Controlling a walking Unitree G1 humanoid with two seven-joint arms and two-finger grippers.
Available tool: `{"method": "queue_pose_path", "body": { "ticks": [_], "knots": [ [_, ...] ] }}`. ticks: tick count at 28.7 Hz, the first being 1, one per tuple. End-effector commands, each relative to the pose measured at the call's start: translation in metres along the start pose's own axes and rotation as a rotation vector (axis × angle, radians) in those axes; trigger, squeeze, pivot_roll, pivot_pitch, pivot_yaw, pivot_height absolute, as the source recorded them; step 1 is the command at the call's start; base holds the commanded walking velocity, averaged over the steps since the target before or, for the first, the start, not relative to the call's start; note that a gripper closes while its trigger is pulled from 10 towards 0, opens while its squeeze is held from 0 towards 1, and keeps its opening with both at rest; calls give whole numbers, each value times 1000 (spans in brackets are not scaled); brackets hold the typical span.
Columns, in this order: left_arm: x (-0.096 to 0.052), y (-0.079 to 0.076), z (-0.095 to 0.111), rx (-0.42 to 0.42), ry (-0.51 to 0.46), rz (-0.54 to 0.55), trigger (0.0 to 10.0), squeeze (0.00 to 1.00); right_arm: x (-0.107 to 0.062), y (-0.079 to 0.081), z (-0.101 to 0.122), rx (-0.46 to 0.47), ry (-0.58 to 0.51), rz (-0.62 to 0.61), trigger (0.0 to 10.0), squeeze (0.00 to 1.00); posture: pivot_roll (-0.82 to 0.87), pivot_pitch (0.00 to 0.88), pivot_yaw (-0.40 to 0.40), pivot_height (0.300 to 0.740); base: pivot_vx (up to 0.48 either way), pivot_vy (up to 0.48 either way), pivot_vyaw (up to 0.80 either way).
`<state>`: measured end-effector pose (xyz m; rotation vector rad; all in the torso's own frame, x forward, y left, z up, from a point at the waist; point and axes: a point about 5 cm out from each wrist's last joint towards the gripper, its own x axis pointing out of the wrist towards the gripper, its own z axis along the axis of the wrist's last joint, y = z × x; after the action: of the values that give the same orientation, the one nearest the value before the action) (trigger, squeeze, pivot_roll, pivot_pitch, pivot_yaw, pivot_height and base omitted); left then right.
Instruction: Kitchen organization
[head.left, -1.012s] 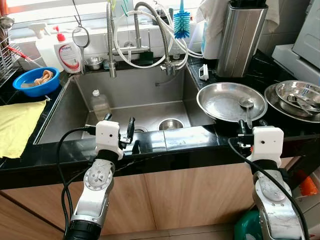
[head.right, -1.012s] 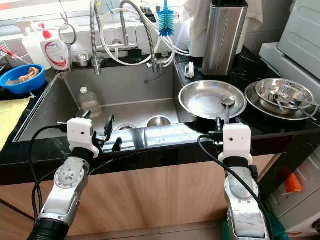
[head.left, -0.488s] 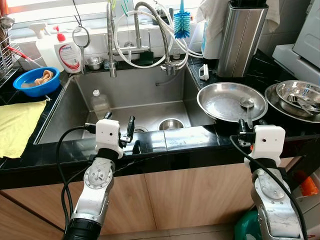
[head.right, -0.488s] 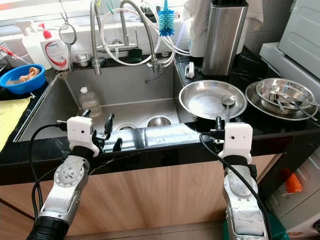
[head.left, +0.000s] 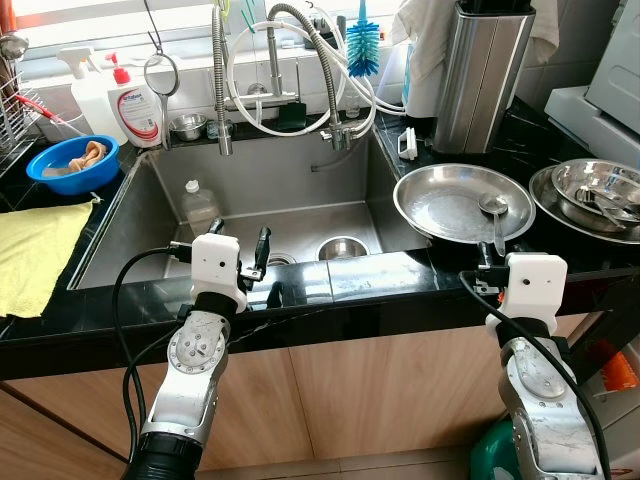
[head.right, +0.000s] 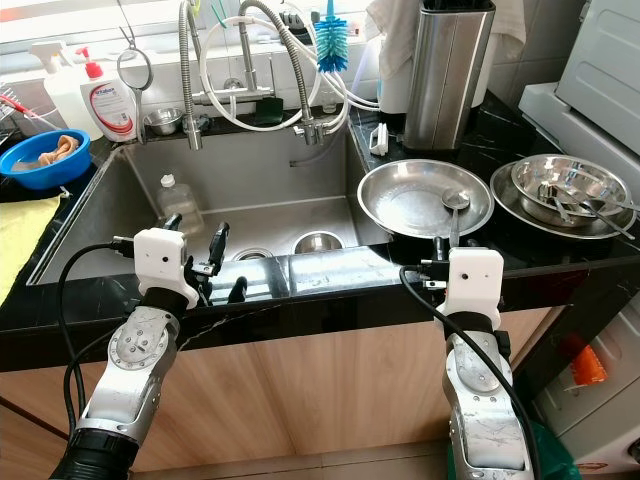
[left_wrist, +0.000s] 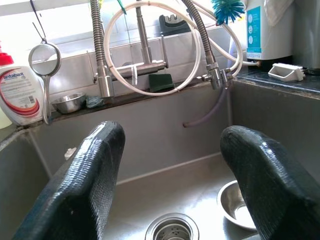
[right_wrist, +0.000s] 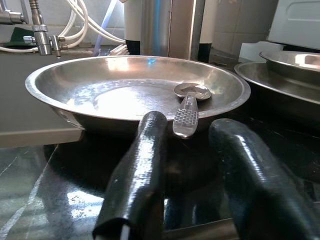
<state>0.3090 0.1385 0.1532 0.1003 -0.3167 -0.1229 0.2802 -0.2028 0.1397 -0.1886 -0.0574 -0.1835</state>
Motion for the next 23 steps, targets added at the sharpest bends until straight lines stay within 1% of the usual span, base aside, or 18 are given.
{"method": "queue_pose_path", "body": {
  "ticks": [1,9,13,23],
  "knots": [
    [0,3,0,10,-3,0,10000,0,3,2,4,21,-12,-3,0,0,-132,0,104,740,0,0,0],
    [0,1,0,4,-4,-6,10000,0,4,2,6,39,-20,-9,0,0,-138,0,103,740,0,0,0],
    [-3,0,-2,4,0,-8,10000,0,3,7,5,32,-17,6,0,0,-130,0,99,740,0,0,0],
    [-3,3,-2,8,1,0,10000,0,3,8,9,27,-32,17,0,0,-130,0,99,740,0,0,0]
  ]
}}
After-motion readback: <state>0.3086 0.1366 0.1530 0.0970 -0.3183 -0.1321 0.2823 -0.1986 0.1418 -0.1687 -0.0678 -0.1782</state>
